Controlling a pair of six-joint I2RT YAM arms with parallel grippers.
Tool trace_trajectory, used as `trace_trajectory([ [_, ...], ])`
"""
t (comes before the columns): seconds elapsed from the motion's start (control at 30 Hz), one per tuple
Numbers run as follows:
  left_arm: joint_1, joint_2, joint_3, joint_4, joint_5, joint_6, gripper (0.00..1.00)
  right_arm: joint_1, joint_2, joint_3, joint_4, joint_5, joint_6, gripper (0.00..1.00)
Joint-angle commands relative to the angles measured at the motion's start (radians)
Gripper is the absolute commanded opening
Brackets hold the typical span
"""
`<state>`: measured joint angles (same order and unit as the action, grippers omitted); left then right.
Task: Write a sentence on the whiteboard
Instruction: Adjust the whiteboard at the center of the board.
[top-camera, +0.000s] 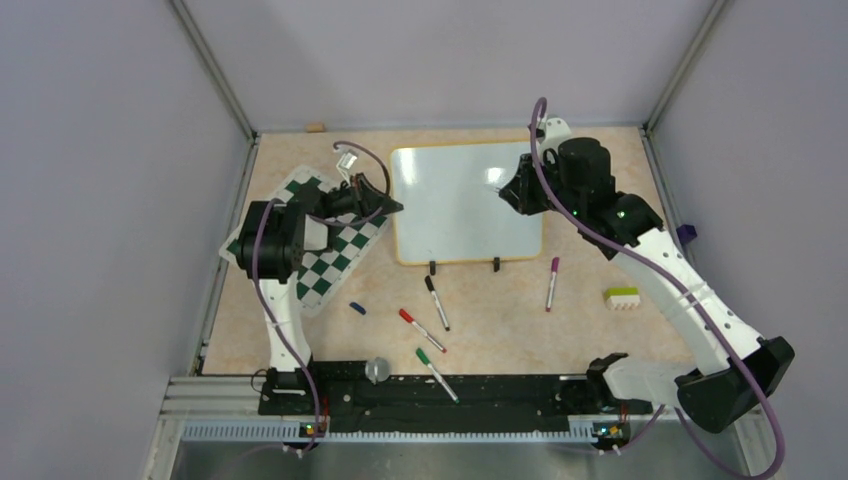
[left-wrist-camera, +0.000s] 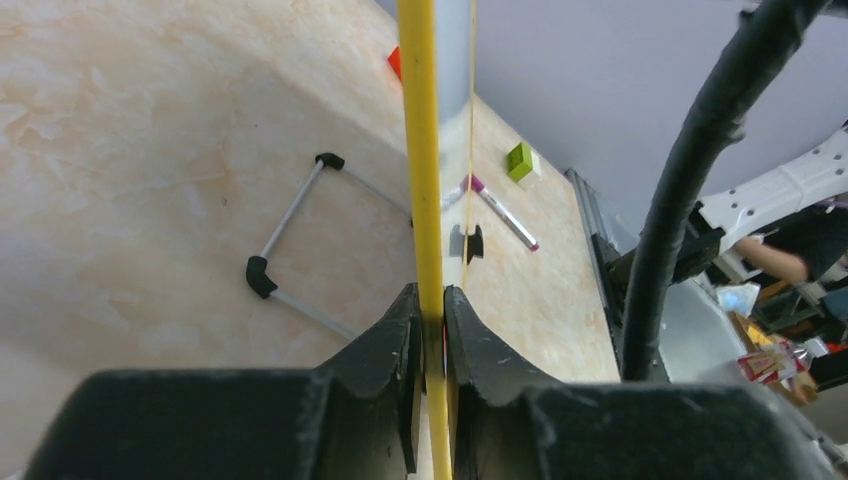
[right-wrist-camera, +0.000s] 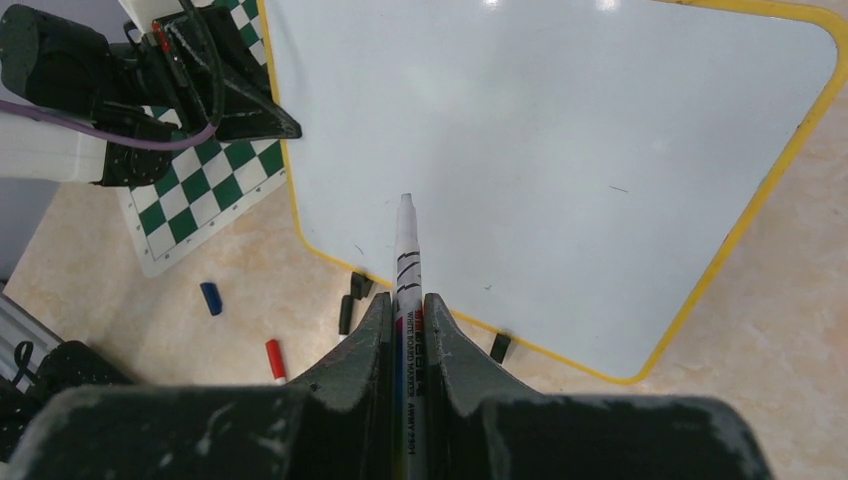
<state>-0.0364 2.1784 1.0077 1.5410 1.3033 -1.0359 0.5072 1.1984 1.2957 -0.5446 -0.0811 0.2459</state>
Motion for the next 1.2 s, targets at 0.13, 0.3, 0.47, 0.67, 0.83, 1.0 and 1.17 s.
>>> trace_trajectory([
  [0.13,0.007,-0.081,-0.143,0.079,0.029,0.143,0.29,-0.011,-0.001,0.022,0.060,-0.013,-0.009,0.00],
  [0.3,0.007,-0.112,-0.227,0.079,-0.065,0.211,0.24,-0.011,0.014,0.052,0.066,-0.027,-0.008,0.00],
  [0.47,0.016,-0.143,-0.243,0.079,-0.016,0.211,0.35,-0.012,0.038,0.081,0.065,-0.025,-0.009,0.00],
  [0.67,0.069,-0.209,-0.296,0.077,0.009,0.320,0.41,-0.011,0.086,0.117,0.057,-0.049,-0.007,0.00],
  [0.83,0.072,-0.174,-0.248,0.077,-0.033,0.242,0.33,-0.011,0.116,0.149,0.052,-0.049,0.005,0.00],
  [1.0,0.069,-0.181,-0.267,0.077,-0.060,0.276,0.29,-0.010,0.117,0.153,0.052,-0.048,0.014,0.00],
  [1.17,0.067,-0.175,-0.262,0.077,-0.059,0.298,0.14,-0.012,0.118,0.142,0.064,-0.050,0.023,0.00],
])
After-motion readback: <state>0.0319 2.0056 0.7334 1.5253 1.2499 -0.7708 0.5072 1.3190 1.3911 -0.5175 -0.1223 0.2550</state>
